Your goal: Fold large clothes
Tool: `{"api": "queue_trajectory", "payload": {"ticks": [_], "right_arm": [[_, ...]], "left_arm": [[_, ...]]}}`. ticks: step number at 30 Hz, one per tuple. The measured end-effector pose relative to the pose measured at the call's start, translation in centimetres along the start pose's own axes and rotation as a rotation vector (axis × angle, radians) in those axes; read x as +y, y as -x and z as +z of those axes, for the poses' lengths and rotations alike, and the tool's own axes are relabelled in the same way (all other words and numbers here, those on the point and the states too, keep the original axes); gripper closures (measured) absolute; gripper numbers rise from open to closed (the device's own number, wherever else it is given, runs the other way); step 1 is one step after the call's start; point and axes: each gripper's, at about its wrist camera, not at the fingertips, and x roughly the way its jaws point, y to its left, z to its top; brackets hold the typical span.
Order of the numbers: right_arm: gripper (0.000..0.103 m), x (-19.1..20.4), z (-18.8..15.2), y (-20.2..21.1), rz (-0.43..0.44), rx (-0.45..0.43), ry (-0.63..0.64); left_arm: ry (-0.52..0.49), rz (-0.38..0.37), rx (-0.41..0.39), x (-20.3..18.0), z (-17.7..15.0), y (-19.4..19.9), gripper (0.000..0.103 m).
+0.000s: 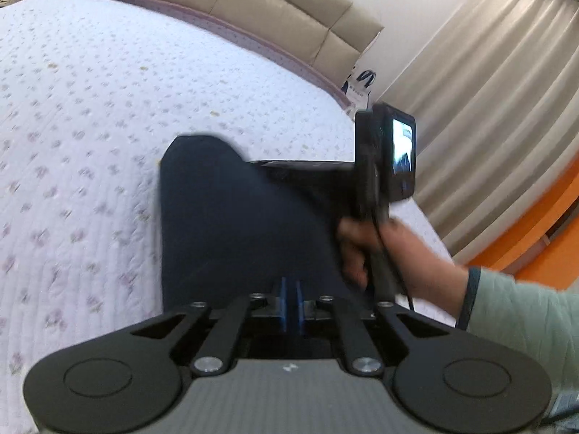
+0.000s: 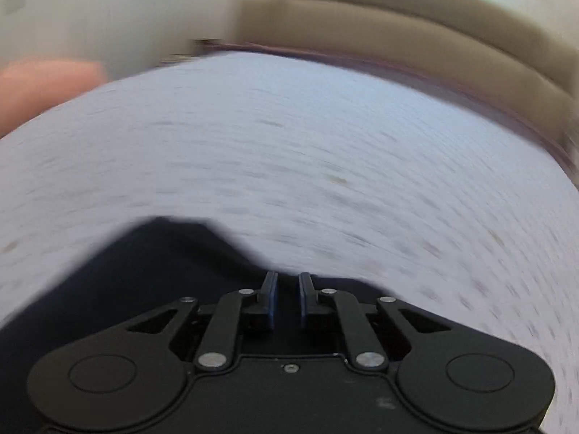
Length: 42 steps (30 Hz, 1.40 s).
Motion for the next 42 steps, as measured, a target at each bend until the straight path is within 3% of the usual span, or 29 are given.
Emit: {"api": "queue_trajectory", "payload": {"ticks": [3,4,6,9,12,14,16,18,21,24,27,28,30,33,35,37,38,42], "right_arm": [[0.091,-3.8,-0.8,-0.3,-0.062,0.069,-0.087],[0.081,-4.4,-0.9,1.0,-0.066,0.059,-0.104],[0.080,-4.5,-0.5,4.5,-0.086,0.028,-0.113],[0.080,-4.0,-1.9,10.9,0.005,-0.029,-0.131],[0.080,-1.0,-3.9,15.4,0.131,0.000,-0.108],[0.081,1.0,-6.0,15.0,0.155,0.091,-0.067],[0.080,1.7,-8.5,13.2,0.077,0.198,-0.035],[0.069,0.3,-9.4,13.9,0.070,0.205,-0.137],[0.063,-0.9,-9.3,17.2,-0.029,0.195,-0.197],[0.063,0.2,-9.9,21.5,0.032,0.146,-0.209],[0.063,3.5,-10.5,22.6,0.114,0.074,-0.125],[0.055,4.4,-11.0,21.9,0.101,0.082,-0.080],[0.060,5.2,-12.8,19.3,0.030,0.173,-0.040],[0.062,3.0,-16.6,18.4,0.020,0.259,-0.158],[0.057,1.2,-17.6,19.2,0.055,0.280,-0.263],[0.057,-0.4,-18.0,20.0,0.094,0.293,-0.337],[0.056,-1.0,-17.9,20.1,0.105,0.302,-0.357],[0.050,-2.6,-16.7,22.6,0.136,0.287,-0.403]], "left_arm": [[0.021,-0.024,0.023,0.5,-1.0,1.3,0.095],[0.024,-0.025,0.030,0.4,-0.9,1.8,0.095],[0.004,-0.018,0.037,0.0,-0.4,2.1,0.093],[-0.055,-0.010,0.025,-1.4,0.3,2.4,0.086],[-0.086,-0.005,0.049,-2.1,0.1,1.4,0.084],[-0.130,0.061,0.076,-2.7,-0.6,0.7,0.089],[-0.113,0.090,0.082,-2.7,-1.0,0.6,0.092],[-0.081,0.058,0.104,-2.6,-0.9,0.8,0.092],[-0.177,0.052,0.145,-4.0,-1.4,2.0,0.084],[-0.178,0.058,0.156,-4.6,-1.6,3.2,0.081],[-0.119,0.068,0.141,-4.1,-1.9,3.1,0.082],[-0.117,0.073,0.143,-4.0,-2.2,2.9,0.082],[-0.124,0.078,0.149,-4.0,-2.9,2.4,0.083],[-0.150,0.095,0.217,-3.9,-4.3,1.4,0.087],[-0.196,0.162,0.315,-3.9,-6.0,0.3,0.086],[-0.277,0.246,0.362,-4.4,-7.6,0.2,0.086],[-0.296,0.236,0.363,-4.5,-8.0,0.8,0.086],[-0.192,0.120,0.318,-3.9,-6.8,3.9,0.075]]}}
